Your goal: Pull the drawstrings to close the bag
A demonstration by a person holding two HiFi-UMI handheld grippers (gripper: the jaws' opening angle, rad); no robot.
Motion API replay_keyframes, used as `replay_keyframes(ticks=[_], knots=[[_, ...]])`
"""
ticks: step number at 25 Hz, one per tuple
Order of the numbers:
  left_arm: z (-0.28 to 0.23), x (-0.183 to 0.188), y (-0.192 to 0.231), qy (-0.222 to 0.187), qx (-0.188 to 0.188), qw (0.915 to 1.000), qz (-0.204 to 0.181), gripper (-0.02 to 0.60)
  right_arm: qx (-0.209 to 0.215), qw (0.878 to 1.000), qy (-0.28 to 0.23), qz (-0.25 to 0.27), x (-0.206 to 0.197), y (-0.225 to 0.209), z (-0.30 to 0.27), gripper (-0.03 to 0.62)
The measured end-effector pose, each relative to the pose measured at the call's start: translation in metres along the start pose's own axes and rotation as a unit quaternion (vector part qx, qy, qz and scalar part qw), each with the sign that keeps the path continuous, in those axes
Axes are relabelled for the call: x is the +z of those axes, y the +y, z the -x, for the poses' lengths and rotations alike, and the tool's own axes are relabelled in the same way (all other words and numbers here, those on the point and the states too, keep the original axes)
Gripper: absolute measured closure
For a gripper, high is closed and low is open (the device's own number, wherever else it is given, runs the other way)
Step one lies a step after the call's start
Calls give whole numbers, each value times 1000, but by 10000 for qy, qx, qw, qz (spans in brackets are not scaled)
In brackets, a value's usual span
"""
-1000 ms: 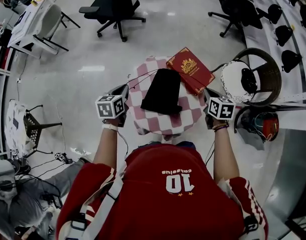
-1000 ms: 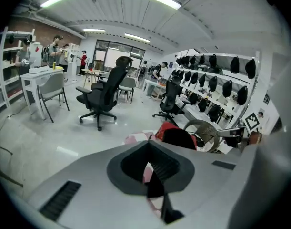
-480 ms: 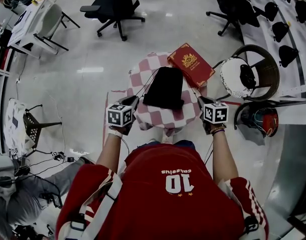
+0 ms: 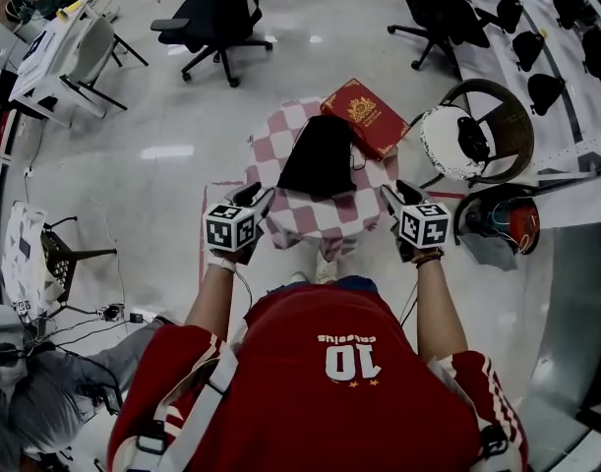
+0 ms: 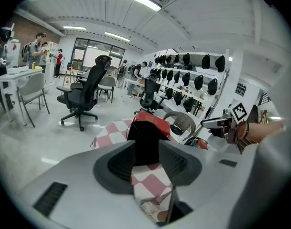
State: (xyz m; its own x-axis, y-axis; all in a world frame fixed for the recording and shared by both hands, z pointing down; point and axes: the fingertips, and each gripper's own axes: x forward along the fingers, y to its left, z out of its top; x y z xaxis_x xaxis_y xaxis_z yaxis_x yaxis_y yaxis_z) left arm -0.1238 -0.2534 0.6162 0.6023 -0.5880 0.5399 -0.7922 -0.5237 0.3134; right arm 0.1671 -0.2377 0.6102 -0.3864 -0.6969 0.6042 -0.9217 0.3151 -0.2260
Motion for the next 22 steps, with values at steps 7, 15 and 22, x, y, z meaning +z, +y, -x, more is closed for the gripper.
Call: replay_keyframes(ticks=[7, 15, 22], knots=[[31, 20, -17, -434, -44, 9988, -239, 439, -209, 9986, -476, 16, 10, 14, 39, 421], [92, 81, -47, -1346, -83, 9887, -659, 439, -339, 9913, -1258, 160, 49, 45, 93, 422], [137, 132, -94, -2009, -342, 9728, -1102, 439, -316, 9802, -1933, 284, 85, 84, 135, 422]])
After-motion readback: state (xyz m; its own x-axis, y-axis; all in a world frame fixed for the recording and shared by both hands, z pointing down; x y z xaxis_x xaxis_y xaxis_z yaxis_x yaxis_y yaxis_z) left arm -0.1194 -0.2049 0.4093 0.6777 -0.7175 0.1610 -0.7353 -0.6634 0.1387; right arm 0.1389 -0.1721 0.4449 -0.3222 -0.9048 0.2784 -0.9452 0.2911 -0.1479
